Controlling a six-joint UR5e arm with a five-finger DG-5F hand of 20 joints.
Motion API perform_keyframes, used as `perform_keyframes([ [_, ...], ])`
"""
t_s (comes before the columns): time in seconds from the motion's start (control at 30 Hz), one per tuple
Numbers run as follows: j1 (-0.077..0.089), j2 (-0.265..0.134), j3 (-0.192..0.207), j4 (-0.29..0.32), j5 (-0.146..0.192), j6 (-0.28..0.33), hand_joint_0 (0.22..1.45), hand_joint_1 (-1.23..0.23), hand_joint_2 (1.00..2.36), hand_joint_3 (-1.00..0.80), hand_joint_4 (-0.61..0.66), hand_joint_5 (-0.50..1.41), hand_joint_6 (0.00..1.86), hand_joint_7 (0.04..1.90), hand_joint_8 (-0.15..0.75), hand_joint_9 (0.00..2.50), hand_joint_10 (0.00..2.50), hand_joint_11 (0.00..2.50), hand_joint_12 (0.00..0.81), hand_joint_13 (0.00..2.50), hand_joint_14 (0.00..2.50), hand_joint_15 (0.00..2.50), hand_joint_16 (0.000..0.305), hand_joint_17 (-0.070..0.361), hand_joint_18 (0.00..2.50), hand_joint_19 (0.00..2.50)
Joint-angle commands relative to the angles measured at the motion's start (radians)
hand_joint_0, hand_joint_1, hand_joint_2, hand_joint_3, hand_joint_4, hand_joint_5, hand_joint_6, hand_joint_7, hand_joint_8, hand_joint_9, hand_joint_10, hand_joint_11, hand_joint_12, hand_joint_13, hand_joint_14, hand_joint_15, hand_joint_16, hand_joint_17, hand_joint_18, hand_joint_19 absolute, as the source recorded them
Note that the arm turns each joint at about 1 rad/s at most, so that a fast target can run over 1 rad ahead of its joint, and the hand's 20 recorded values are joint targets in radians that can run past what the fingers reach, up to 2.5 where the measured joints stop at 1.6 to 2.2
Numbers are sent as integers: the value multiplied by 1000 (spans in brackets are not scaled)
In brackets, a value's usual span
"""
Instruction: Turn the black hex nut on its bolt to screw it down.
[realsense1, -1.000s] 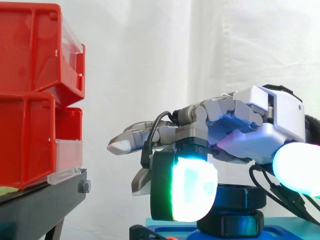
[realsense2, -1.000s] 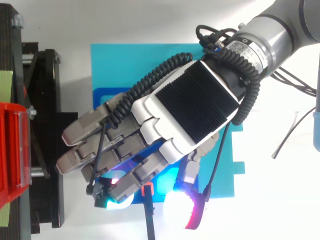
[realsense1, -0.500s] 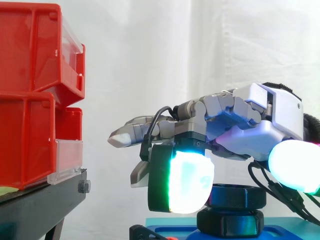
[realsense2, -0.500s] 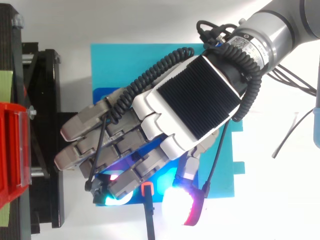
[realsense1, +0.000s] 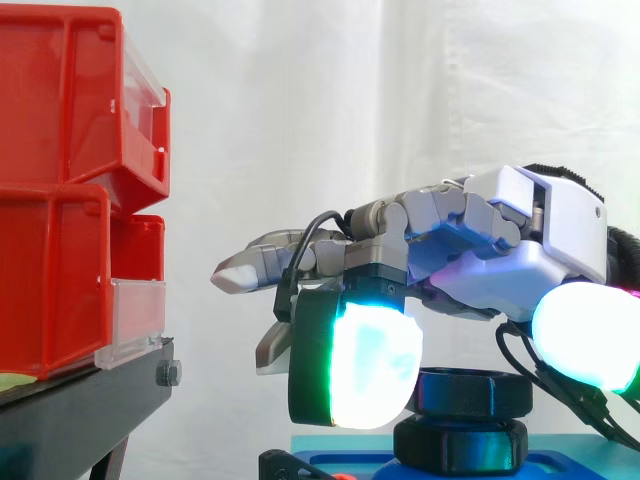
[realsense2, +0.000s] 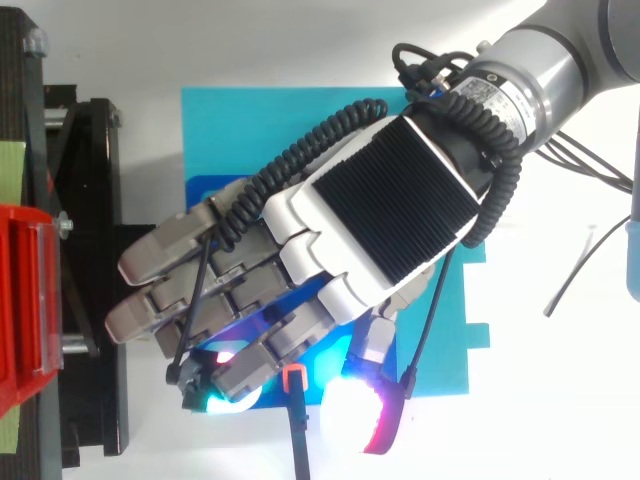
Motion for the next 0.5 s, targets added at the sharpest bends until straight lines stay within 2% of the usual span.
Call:
perform_keyframes([
  [0.0, -2, 0, 0, -7, 0, -1, 451, -393, 1000, -500, 121, -161, 631, 1076, 199, 683, 12, 358, 100, 367, 6, 155, 11, 26, 0, 379],
  [0.1, -2, -2, 0, -7, 2, -21, 451, -392, 1000, -500, 121, -161, 631, 1071, 199, 683, 11, 351, 99, 367, 6, 155, 11, 26, 0, 379],
  [0.47, -4, 0, 0, -10, 5, -24, 452, -394, 1000, -500, 122, -159, 625, 1082, 197, 686, 10, 344, 98, 365, 6, 155, 11, 26, 0, 380],
])
